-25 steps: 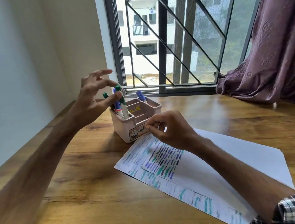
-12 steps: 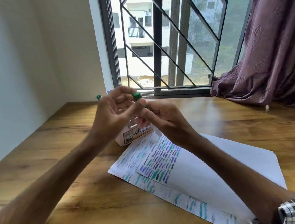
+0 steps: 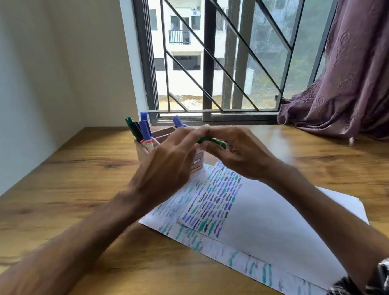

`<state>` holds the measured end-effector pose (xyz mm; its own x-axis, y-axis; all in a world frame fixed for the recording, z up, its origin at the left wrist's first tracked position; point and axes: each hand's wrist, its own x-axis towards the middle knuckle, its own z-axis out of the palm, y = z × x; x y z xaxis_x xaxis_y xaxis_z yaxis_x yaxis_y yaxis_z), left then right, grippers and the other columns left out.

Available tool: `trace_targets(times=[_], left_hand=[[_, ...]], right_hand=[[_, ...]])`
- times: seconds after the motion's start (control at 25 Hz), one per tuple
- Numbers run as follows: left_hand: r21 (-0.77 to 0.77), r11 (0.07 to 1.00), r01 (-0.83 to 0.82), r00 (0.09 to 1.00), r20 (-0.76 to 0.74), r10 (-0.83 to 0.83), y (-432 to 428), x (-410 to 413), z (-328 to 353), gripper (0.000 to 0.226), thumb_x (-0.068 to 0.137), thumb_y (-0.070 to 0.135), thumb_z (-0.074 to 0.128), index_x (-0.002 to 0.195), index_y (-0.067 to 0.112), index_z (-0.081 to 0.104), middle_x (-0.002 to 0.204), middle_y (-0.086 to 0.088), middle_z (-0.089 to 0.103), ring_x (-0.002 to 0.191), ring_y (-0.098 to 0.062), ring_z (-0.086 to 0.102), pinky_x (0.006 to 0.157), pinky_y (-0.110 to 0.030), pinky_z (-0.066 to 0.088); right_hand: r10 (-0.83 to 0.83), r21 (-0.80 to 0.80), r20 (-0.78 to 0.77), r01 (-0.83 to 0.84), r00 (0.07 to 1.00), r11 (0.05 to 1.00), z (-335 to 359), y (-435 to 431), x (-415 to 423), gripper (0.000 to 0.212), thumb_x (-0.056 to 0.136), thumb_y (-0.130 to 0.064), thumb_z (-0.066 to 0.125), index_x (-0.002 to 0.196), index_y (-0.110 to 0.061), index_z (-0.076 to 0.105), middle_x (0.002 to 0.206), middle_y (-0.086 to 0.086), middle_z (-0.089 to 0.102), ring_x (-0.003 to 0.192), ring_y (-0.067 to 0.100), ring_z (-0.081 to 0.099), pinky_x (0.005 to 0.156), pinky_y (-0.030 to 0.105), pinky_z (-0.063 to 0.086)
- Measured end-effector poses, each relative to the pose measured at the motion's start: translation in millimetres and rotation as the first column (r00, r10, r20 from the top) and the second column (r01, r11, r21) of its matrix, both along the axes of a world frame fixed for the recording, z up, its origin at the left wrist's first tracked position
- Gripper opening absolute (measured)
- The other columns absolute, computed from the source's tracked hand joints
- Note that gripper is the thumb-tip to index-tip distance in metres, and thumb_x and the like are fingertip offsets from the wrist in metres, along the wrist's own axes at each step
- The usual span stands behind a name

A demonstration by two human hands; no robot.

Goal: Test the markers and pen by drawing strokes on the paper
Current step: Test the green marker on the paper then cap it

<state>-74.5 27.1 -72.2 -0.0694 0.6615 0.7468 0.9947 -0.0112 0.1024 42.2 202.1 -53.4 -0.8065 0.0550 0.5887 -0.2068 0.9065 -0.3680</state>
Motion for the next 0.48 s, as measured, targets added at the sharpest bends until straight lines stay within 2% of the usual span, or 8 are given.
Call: trace_targets(times=[0.08,0.16,0.28,0.36,0.48], left_hand=[[-0.079,0.997,-0.004,0.998,-0.068,-0.001,2.3,-0.9,-5.5,0.055,0.099,0.002,0.056,0.152,0.005,0.042,0.141,-0.016,0.056,0.115,-0.026,0.066,0.085,-0.035,0.063],[-0.121,0.993,-0.018,0.998,-0.061,0.01,4.5,0.7,-6.8,0.059,0.095,-0.001,0.057,0.152,0.003,0.041,0.142,-0.017,0.056,0.119,-0.03,0.066,0.088,-0.04,0.062],[-0.127,0.992,-0.028,0.998,-0.062,0.021,7.8,5.8,-5.9,0.059,0.091,-0.002,0.058,0.149,0.0,0.045,0.138,-0.019,0.06,0.118,-0.033,0.067,0.096,-0.038,0.057],[-0.131,0.991,-0.031,0.998,-0.062,0.023,8.0,6.1,-7.2,0.059,0.091,-0.004,0.06,0.148,0.001,0.047,0.136,-0.018,0.061,0.117,-0.031,0.067,0.098,-0.033,0.053],[-0.151,0.988,-0.032,0.999,-0.02,0.03,5.7,3.7,-10.5,0.055,0.095,-0.002,0.059,0.148,0.003,0.047,0.139,-0.014,0.059,0.121,-0.027,0.064,0.097,-0.033,0.057]], right_hand=[[0.011,0.001,0.028,-0.011,1.0,1.0,-4.5,1.5,-2.5,0.029,0.102,-0.042,0.06,0.123,-0.028,0.073,0.11,-0.007,0.079,0.096,0.015,0.075,0.078,0.046,0.06],[0.01,-0.005,0.04,-0.01,0.999,1.0,-5.2,5.5,-2.4,0.028,0.102,-0.039,0.062,0.123,-0.026,0.074,0.111,-0.007,0.079,0.098,0.012,0.075,0.08,0.045,0.061],[0.006,-0.012,0.053,-0.005,0.999,1.0,-5.7,8.3,-2.3,0.027,0.102,-0.034,0.064,0.123,-0.021,0.075,0.113,-0.005,0.079,0.1,0.01,0.075,0.083,0.042,0.062],[-0.007,-0.011,0.046,0.007,0.999,1.0,-10.0,7.1,-3.7,0.023,0.102,-0.03,0.064,0.117,-0.019,0.076,0.103,-0.009,0.079,0.091,0.01,0.075,0.078,0.04,0.062],[0.018,-0.001,0.053,-0.018,0.998,1.0,-14.1,6.5,-4.9,0.013,0.101,-0.025,0.065,0.103,-0.02,0.078,0.075,-0.018,0.065,0.068,0.012,0.064,0.062,0.039,0.053]])
